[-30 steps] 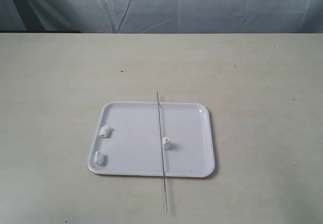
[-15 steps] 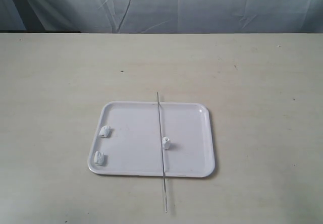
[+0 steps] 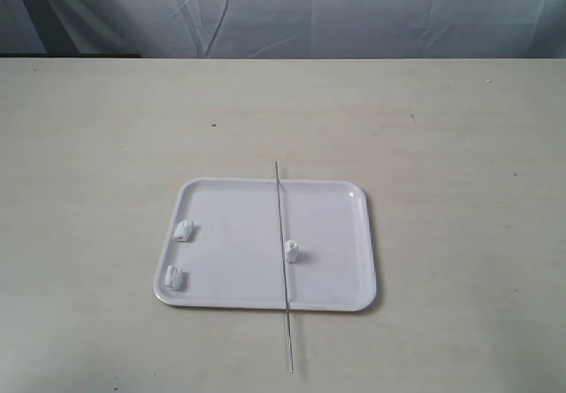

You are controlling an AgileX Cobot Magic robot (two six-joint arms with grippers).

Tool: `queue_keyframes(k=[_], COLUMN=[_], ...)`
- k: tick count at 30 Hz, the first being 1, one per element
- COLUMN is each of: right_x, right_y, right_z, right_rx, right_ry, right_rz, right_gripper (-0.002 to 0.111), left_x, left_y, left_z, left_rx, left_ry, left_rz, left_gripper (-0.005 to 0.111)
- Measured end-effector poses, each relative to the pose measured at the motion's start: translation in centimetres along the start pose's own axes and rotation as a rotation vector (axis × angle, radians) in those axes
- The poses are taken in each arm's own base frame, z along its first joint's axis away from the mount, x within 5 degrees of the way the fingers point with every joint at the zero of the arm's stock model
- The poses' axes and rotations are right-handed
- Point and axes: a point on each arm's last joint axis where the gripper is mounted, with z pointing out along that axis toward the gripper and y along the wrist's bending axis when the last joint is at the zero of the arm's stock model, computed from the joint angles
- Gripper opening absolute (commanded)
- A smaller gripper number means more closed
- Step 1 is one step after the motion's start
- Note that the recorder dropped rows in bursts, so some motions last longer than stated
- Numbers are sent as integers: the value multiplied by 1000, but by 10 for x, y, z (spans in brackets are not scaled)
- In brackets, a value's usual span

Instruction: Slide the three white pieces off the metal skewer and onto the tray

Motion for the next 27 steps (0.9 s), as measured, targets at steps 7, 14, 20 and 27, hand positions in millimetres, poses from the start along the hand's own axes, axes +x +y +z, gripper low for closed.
queue_keyframes(k=[7,14,20,27], right_x=[1,1,4,5], right_y=[-2,-2,-1,-1], right_z=[0,0,0,0], right_rx=[43,43,27,18], right_ry=[9,14,47,60], right_rz=[4,5,1,-1], right_gripper=[-1,-1,-1,-1], left_x=[-2,-3,-5,-5], left_y=[-1,-2,-6,-12], left_z=[0,0,0,-1], left_rx=[12,18,60,128], left_ry=[-28,-37,-55,-67], left_rz=[11,21,55,119], left_gripper=[0,0,0,0])
